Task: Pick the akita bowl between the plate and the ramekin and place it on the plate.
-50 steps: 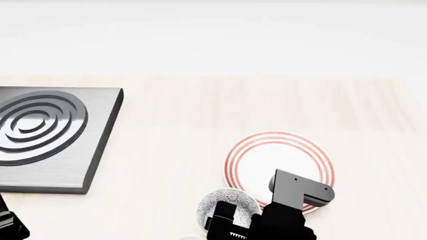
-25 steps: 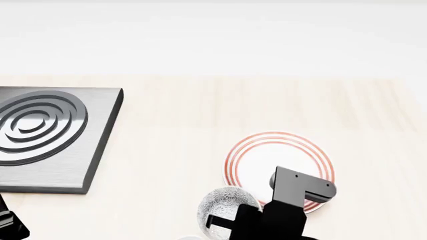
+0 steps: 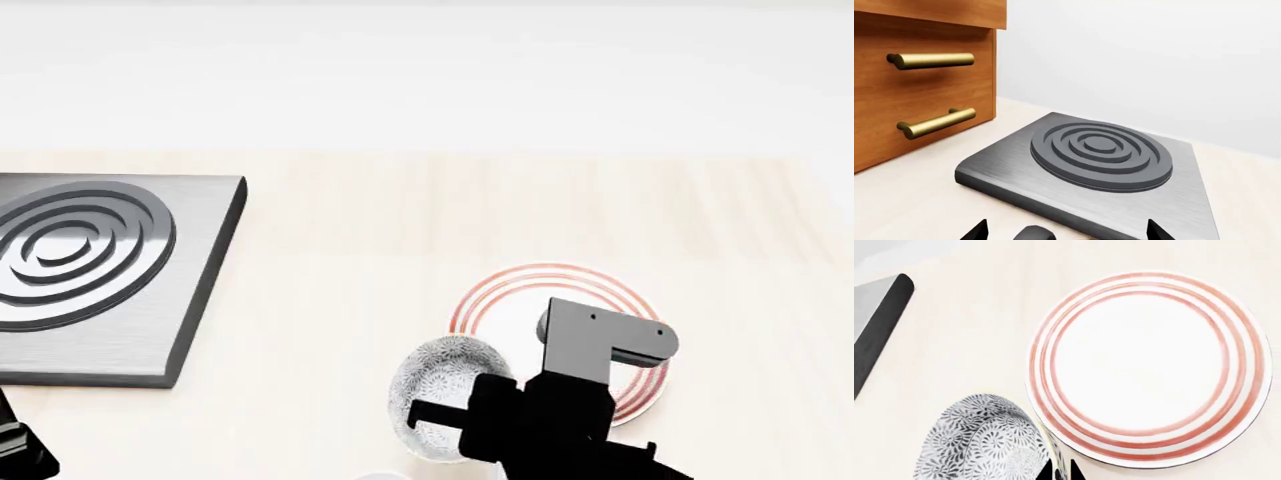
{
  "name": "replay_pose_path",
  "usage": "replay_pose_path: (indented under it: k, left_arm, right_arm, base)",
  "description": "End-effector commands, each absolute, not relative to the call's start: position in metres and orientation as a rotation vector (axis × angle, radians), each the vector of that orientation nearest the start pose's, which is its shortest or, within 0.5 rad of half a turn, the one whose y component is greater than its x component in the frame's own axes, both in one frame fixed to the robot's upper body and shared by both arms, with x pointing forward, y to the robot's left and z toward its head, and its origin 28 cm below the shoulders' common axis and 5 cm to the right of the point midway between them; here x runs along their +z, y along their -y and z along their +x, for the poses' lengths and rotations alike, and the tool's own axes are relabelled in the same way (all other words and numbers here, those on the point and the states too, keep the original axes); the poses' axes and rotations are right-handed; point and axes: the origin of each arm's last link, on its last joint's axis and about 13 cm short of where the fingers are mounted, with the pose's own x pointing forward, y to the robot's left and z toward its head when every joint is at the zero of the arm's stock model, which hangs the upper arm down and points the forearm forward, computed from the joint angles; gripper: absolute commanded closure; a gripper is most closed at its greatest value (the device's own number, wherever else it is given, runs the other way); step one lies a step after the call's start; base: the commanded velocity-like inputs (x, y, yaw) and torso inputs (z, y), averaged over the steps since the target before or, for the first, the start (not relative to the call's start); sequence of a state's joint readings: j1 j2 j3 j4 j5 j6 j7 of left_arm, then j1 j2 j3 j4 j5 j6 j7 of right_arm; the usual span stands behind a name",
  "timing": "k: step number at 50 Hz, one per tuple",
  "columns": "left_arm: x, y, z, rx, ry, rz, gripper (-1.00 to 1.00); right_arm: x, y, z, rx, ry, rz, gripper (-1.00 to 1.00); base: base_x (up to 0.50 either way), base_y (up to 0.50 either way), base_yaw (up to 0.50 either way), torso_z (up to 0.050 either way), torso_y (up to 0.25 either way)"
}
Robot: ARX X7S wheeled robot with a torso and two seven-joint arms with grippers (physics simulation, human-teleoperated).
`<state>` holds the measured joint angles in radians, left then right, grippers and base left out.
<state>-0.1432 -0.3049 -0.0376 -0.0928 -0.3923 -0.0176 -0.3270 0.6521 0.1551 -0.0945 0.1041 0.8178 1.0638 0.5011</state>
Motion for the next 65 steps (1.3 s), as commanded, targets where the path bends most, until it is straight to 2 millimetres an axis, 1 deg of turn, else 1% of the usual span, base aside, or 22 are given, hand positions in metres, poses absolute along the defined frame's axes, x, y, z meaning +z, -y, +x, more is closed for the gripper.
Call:
replay_pose_path:
  k: [1, 9, 13, 21, 25, 28, 48, 65]
  left_arm:
    - [0.039, -0.290, 0.243, 0.387, 0.035, -0.102, -1.00]
    - [0.038, -0.290, 0.243, 0.387, 0.034, -0.102, -1.00]
    - [0.039, -0.290, 0.243, 0.387, 0.034, -0.102, -1.00]
    - [0.038, -0.290, 0.243, 0.387, 0.034, -0.103, -1.00]
    - [0.038, -0.290, 0.243, 0.388, 0.034, -0.104, -1.00]
    - [0.038, -0.290, 0.243, 0.389, 0.034, -0.104, -1.00]
    - [0.038, -0.290, 0.243, 0.389, 0.034, -0.105, -1.00]
    - [0.038, -0.290, 0.243, 0.389, 0.034, -0.104, -1.00]
  right_arm:
    - [0.141, 0.083, 0.310, 0.048, -0.559, 0.282, 1.00]
    - [0.154, 0.086, 0.318, 0.045, -0.545, 0.291, 1.00]
    - [0.165, 0.087, 0.324, 0.044, -0.521, 0.298, 1.00]
    - [0.172, 0.090, 0.335, 0.021, -0.513, 0.309, 1.00]
    - [0.179, 0.092, 0.340, 0.021, -0.509, 0.322, 1.00]
    - [0.183, 0.093, 0.347, 0.004, -0.500, 0.320, 1.00]
    - [0.192, 0.100, 0.378, -0.054, -0.503, 0.366, 1.00]
    - [0.187, 0.104, 0.400, -0.112, -0.533, 0.462, 1.00]
  base:
    - [0.00, 0.00, 0.00, 0.000, 0.000]
    - [0.00, 0.00, 0.00, 0.000, 0.000]
    - [0.00, 0.00, 0.00, 0.000, 0.003]
    - [0.00, 0.00, 0.00, 0.000, 0.000]
    - [0.00, 0.00, 0.00, 0.000, 0.000]
    - [0.00, 0.00, 0.00, 0.000, 0.000]
    - [0.00, 0.00, 0.00, 0.000, 0.001]
    - [0.00, 0.00, 0.00, 0.000, 0.001]
